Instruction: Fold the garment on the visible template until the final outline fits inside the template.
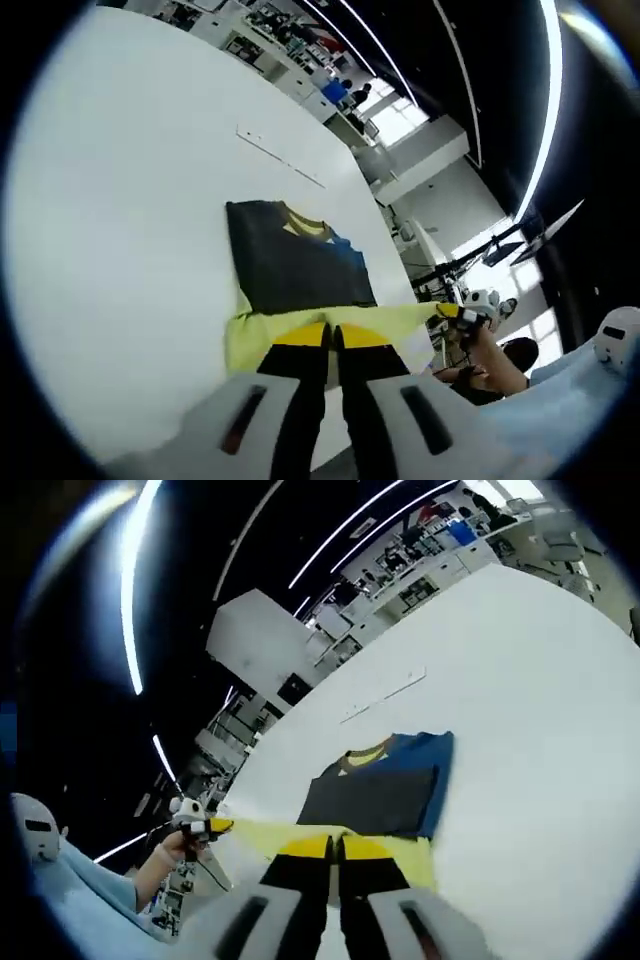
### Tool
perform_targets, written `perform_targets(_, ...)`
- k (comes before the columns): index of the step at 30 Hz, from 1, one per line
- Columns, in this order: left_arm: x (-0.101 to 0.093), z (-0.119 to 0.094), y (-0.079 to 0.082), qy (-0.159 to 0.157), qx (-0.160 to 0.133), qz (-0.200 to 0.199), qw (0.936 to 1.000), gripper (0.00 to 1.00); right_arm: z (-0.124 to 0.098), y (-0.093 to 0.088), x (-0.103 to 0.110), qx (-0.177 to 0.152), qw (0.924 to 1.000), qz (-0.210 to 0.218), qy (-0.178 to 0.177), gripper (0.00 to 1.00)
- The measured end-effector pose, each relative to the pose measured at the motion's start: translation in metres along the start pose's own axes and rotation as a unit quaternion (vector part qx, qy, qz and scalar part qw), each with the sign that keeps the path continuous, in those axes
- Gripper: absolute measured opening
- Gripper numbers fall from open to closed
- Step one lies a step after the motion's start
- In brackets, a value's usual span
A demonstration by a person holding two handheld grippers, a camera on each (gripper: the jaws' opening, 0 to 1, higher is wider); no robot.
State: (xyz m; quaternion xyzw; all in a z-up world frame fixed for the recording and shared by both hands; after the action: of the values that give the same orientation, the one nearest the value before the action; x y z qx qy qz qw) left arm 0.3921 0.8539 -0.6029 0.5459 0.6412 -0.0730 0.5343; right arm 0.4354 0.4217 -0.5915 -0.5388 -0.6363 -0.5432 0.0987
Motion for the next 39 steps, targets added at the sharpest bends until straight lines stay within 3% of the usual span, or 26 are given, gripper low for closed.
perform_targets(4, 0.010, 0.014, 0.020, 0.036, 0.006, 0.052, 0.9980, 0.00, 0.018, 0.024, -0.010, 0.011, 0.9990, -0.038, -0.018, 0.00)
perform_targets(7, 0.013, 0.024, 0.034, 0.028, -0.005, 0.054, 0.9982, 0.00, 0.028, 0.036, -0.016, 0.009, 0.9989, -0.040, -0.022, 0.00)
perform_targets(12, 0.025, 0.043, 0.052, 0.044, -0.004, 0.072, 0.9964, 0.00, 0.043, 0.056, -0.033, -0.001, 0.9983, -0.037, -0.046, 0.00)
perform_targets(20, 0.046, 0.068, 0.083, 0.059, -0.026, 0.073, 0.9952, 0.00, 0.062, 0.073, -0.052, 0.005, 0.9960, -0.047, -0.075, 0.00)
perform_targets(29, 0.071, 0.095, 0.084, 0.078, -0.036, 0.048, 0.9951, 0.00, 0.090, 0.078, -0.082, 0.011, 0.9938, -0.043, -0.102, 0.00)
perform_targets(33, 0.080, 0.105, 0.082, 0.082, -0.042, 0.018, 0.9956, 0.00, 0.100, 0.075, -0.095, 0.022, 0.9933, -0.027, -0.110, 0.00)
perform_targets(39, 0.090, 0.110, 0.077, 0.097, -0.038, 0.016, 0.9945, 0.00, 0.106, 0.072, -0.111, 0.029, 0.9914, -0.020, -0.126, 0.00)
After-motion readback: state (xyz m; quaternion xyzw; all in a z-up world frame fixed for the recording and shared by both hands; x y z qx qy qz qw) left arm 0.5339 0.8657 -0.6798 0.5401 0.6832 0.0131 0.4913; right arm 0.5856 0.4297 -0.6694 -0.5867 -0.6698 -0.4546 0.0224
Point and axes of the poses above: the point that each gripper's makers call its tool centre point, and the gripper's own axes: z roughly forward along the fingers, x roughly to its left, y roughly out of its top, the point moved 8 cm from there along -z, roughly backward along the fingers, and after that the axes turned 3 degrees about x, right-handed, at the moved point
